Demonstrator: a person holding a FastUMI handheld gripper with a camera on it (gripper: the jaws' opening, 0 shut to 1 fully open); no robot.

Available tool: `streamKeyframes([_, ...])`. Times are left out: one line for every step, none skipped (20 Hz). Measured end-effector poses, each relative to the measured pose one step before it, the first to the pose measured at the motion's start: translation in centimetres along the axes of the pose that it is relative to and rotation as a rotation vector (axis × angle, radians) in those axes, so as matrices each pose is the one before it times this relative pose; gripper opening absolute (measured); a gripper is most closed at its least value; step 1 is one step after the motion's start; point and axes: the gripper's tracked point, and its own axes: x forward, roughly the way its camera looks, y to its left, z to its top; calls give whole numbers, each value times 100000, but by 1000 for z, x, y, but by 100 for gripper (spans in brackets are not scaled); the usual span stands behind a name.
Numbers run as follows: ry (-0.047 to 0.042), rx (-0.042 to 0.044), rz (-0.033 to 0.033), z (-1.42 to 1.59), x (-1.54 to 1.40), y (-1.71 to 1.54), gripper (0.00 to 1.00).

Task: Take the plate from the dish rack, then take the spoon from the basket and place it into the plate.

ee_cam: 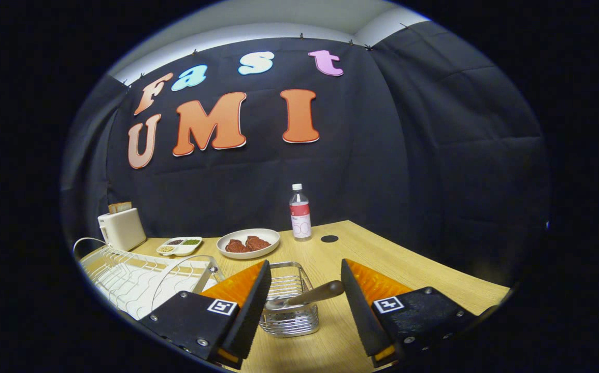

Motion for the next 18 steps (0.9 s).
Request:
streamKeyframes([-226, -1421, -474, -68, 483, -108, 72])
streamKeyframes([-135, -761, 59, 12, 235, 144, 67])
streamKeyframes([84, -526, 51, -94, 98, 395, 56])
streamKeyframes([-40, -1012, -502, 98, 139, 40, 50])
streamKeyframes([-286, -352, 714, 56, 106, 176, 40])
streamKeyframes([-914, 1683, 2726, 455, -144, 708, 31])
streamKeyframes([-85, 2141, 2263, 222, 92, 1006, 26])
streamKeyframes([308, -1870, -2658, -178, -29, -256, 21])
streamKeyframes([-751, -3478, -54, -136, 249, -259, 15])
streamKeyframes([-510, -1216, 1162, 232, -12, 454, 14])
streamKeyframes([-308, -1049, 1031, 345, -372, 722, 11])
streamKeyframes([-438, -1586, -140, 363, -250, 200, 11])
streamKeyframes([-1348, -1621, -362, 504, -54, -90, 11])
streamKeyframes([-1518, -376, -364, 795, -301, -13, 11])
streamKeyframes([-1247, -204, 108, 798, -325, 115, 11])
streamKeyframes([-1302, 71, -501, 837, -356, -127, 11])
streamKeyframes([-1610, -220, -590, 1012, -430, -276, 10])
streamKeyframes([-1586, -446, -259, 1153, -505, -196, 10])
